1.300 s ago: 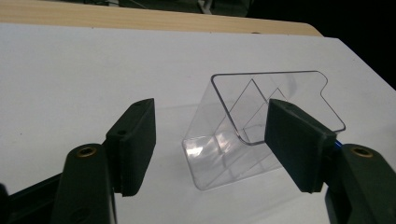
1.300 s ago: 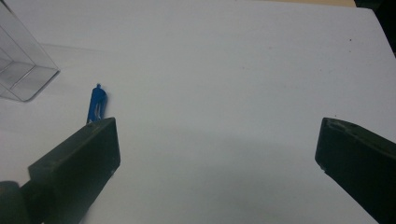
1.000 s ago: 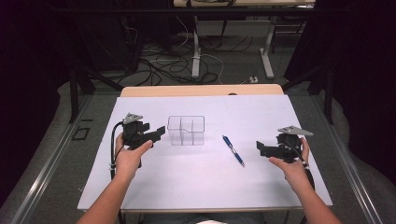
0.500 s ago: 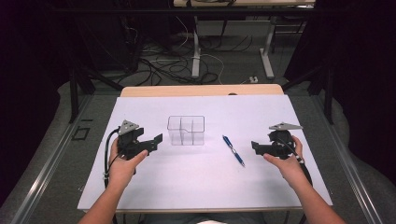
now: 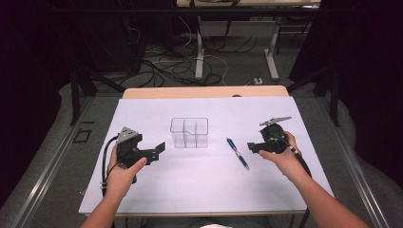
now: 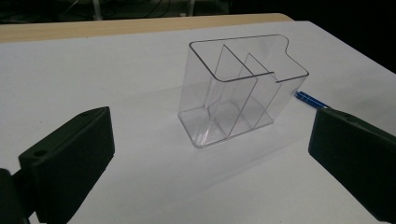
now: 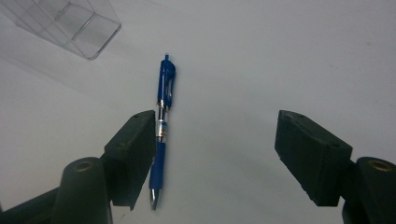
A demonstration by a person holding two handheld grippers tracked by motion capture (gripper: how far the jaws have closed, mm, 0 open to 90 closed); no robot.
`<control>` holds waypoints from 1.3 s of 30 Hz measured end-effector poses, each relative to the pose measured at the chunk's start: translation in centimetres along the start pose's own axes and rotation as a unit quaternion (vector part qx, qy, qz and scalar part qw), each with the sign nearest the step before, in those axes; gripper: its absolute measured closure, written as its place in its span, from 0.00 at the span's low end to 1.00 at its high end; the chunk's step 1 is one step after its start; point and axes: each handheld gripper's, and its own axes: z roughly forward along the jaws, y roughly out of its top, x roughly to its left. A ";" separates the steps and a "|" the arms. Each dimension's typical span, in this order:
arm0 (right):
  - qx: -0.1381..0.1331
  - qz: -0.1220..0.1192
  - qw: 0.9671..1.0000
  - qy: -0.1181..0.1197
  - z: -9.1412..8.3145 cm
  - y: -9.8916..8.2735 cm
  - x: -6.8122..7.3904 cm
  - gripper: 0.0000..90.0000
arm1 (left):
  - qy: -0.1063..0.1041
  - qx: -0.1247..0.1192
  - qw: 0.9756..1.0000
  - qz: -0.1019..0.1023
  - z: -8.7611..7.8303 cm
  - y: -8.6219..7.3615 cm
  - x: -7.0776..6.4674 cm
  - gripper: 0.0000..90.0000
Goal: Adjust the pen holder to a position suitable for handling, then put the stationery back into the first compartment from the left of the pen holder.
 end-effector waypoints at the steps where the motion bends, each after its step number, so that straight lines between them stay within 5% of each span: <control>1: 0.002 -0.004 1.000 0.001 0.1 0.2 0.1 0.35 | 0.002 0.002 1.000 0.005 0.0 -0.1 0.0 0.00; 16: 0.065 0.009 0.998 0.013 2.0 1.8 1.5 0.53 | 0.010 0.011 0.999 0.042 0.2 -0.9 0.0 0.00; 36: 0.134 0.007 0.991 0.019 4.8 2.1 2.6 0.64 | 0.014 0.021 0.999 0.023 0.5 -1.6 0.4 0.00; 37: 0.119 0.009 0.993 0.023 5.1 2.0 2.6 0.65 | 0.016 0.022 0.999 0.026 0.4 -1.6 0.5 0.00; 39: 0.145 0.006 0.989 0.016 5.1 2.2 2.8 0.67 | 0.015 0.022 0.999 0.026 0.5 -1.6 0.5 0.00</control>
